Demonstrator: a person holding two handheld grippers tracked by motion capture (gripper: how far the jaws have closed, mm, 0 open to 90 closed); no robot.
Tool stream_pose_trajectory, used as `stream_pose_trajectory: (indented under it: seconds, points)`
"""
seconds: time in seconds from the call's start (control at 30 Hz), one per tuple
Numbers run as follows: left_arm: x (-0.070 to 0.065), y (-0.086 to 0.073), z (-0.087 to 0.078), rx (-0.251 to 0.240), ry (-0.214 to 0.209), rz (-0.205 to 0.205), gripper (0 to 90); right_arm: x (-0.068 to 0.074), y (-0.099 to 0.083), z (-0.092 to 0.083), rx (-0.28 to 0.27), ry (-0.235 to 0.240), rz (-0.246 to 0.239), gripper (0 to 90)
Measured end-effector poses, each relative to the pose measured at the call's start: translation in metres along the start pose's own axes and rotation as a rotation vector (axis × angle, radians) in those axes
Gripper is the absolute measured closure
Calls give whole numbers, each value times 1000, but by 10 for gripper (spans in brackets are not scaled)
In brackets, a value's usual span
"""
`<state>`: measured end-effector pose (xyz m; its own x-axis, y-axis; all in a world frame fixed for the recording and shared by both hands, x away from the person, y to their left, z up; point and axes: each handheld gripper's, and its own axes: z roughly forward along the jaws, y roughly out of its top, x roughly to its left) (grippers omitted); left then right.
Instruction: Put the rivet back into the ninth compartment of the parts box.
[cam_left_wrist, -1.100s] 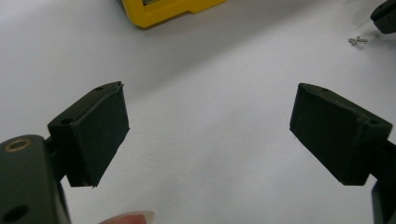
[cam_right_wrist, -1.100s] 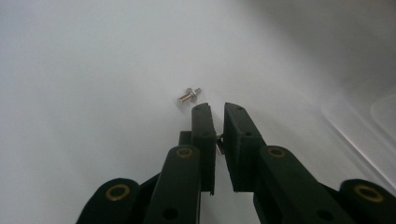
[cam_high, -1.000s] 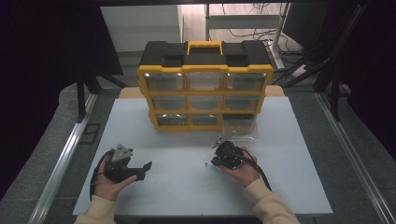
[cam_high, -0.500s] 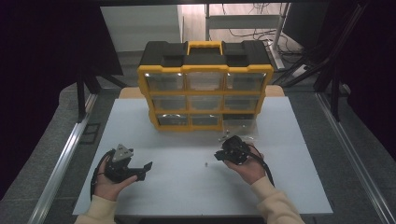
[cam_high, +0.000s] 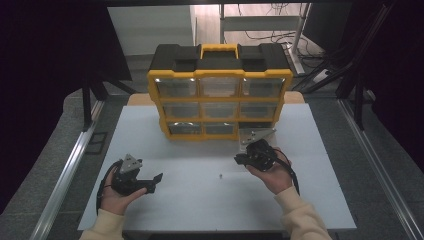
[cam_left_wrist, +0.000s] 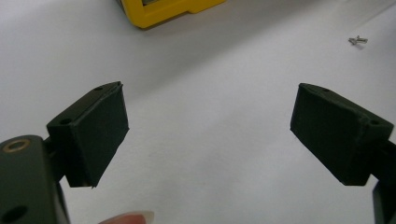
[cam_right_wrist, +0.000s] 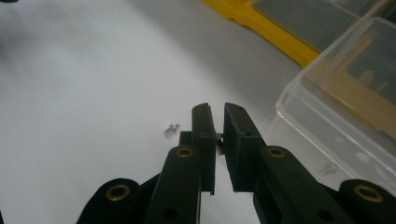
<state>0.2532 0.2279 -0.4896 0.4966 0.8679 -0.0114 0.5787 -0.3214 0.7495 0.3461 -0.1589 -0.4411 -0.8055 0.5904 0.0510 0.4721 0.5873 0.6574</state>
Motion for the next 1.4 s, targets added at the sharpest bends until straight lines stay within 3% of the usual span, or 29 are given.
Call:
stream_pose_trajectory:
  seconds: [0.63, 1.4]
  points:
    - [-2, 0, 0, 1, 6, 4, 117, -12, 6, -27, -71, -38, 24, 832]
    - [-2, 0, -1, 0, 6, 2, 117, -24, 7, -25, -69, -83, 37, 833]
